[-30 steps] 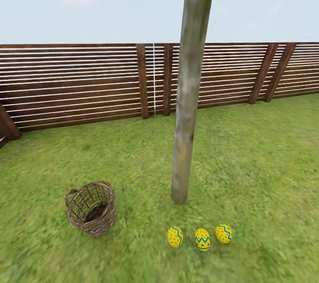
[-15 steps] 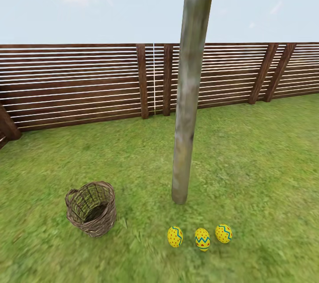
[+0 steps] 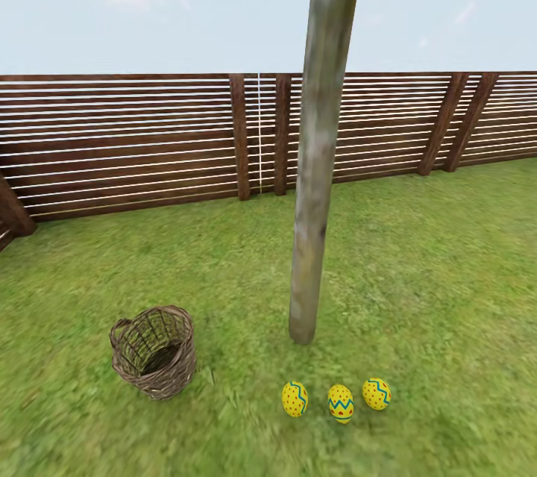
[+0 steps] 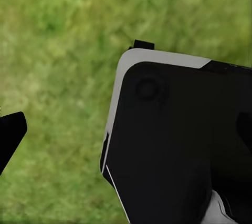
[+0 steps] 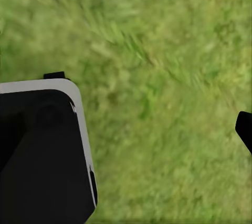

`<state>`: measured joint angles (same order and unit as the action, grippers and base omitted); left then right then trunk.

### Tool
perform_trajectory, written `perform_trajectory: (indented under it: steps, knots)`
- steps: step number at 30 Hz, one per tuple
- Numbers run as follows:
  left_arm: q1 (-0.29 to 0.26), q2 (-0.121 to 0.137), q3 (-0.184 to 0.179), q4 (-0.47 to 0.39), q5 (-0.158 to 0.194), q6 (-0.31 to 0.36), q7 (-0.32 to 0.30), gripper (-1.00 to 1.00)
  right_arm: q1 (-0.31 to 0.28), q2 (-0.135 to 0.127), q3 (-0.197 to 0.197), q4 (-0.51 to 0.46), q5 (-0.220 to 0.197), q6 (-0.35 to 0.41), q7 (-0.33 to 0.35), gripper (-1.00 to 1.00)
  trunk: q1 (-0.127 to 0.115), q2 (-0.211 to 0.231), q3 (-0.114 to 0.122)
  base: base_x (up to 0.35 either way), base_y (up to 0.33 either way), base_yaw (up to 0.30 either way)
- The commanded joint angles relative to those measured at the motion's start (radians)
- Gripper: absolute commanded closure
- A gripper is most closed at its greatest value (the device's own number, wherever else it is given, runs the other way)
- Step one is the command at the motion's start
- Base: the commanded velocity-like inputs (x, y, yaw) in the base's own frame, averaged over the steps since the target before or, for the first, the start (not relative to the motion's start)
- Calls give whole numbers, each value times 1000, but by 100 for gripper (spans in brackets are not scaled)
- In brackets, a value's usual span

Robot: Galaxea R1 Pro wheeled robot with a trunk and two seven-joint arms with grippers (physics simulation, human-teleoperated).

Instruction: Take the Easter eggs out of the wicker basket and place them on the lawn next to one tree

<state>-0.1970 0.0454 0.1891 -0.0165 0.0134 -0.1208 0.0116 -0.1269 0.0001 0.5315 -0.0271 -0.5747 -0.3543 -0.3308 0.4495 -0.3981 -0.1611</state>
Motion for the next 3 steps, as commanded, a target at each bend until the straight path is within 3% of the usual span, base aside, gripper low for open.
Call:
perform_trajectory:
  steps: [1, 3]
  knots:
    - [-1, 0, 2, 1, 1, -4, 1, -100, 0, 0, 8, -1, -8, -2, -4, -100, 1, -2, -2, 0, 0, 0]
    - [-1, -3, 2, 1, 2, -4, 1, -100, 0, 0, 8, -1, -7, -2, -4, -100, 1, -2, -2, 0, 0, 0]
